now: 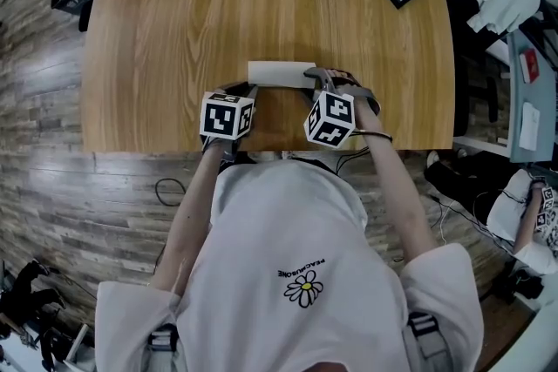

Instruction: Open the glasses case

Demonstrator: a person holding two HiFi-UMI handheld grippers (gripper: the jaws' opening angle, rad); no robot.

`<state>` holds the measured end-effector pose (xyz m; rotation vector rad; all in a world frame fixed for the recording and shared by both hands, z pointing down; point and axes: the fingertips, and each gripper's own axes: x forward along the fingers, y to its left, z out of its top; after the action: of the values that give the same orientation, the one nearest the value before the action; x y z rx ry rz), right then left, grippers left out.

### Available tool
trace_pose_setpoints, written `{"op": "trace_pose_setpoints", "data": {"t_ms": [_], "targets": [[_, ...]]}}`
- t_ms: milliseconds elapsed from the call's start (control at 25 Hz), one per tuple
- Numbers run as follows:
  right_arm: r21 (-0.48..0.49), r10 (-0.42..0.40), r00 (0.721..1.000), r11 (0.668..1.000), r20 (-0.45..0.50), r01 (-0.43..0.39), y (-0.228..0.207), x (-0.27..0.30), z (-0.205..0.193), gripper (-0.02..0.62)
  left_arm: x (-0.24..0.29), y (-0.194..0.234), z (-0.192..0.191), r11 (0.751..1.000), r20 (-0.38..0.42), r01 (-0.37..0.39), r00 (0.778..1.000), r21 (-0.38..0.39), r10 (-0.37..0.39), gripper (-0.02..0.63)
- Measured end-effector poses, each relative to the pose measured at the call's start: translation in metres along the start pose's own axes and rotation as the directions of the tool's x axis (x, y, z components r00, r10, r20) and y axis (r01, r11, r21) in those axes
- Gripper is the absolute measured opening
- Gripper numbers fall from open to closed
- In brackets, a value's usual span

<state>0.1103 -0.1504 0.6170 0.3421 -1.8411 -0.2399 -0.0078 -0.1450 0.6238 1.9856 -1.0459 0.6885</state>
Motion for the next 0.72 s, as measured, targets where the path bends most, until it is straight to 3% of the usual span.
{"op": "trace_pose_setpoints", "data": {"t_ms": [40, 80, 200, 360, 400, 480, 720], "targets": [[0.037, 0.008, 1.0, 0.999, 0.008, -0.008, -0.003, -0.001, 0.001, 0.152, 0.0, 0.0, 0.0, 1.0, -0.001, 0.001, 1.0, -0.001, -0.001, 0.086], [0.082, 0.01, 1.0, 0.997, 0.017, -0.011, -0.008, -0.002, 0.002, 0.004, 0.0, 0.0, -0.001, 1.0, -0.002, 0.002, 1.0, -0.001, -0.002, 0.086], [0.151, 0.013, 1.0, 0.988, 0.013, -0.015, -0.02, -0.002, 0.002, 0.006, -0.001, 0.001, -0.001, 1.0, -0.002, 0.002, 1.0, -0.001, -0.002, 0.086], [0.06, -0.063, 0.998, 0.996, 0.016, 0.061, -0.026, -0.008, 0.007, 0.008, 0.0, 0.0, -0.001, 1.0, -0.002, 0.001, 1.0, 0.0, -0.001, 0.086], [0.038, -0.055, 0.998, 0.998, 0.017, 0.054, -0.021, -0.009, 0.008, 0.039, 0.0, -0.001, -0.002, 1.0, -0.004, 0.001, 1.0, -0.002, -0.001, 0.086], [0.004, -0.019, 1.0, 1.0, 0.009, 0.019, -0.011, -0.009, 0.008, 0.188, 0.0, -0.001, -0.002, 1.0, -0.006, 0.004, 1.0, -0.005, -0.004, 0.086], [-0.121, -0.076, 0.997, 0.99, 0.001, 0.075, -0.006, 0.002, 0.009, 0.2, 0.001, 0.0, 0.0, 1.0, -0.004, 0.008, 1.0, -0.006, -0.008, 0.086]]}}
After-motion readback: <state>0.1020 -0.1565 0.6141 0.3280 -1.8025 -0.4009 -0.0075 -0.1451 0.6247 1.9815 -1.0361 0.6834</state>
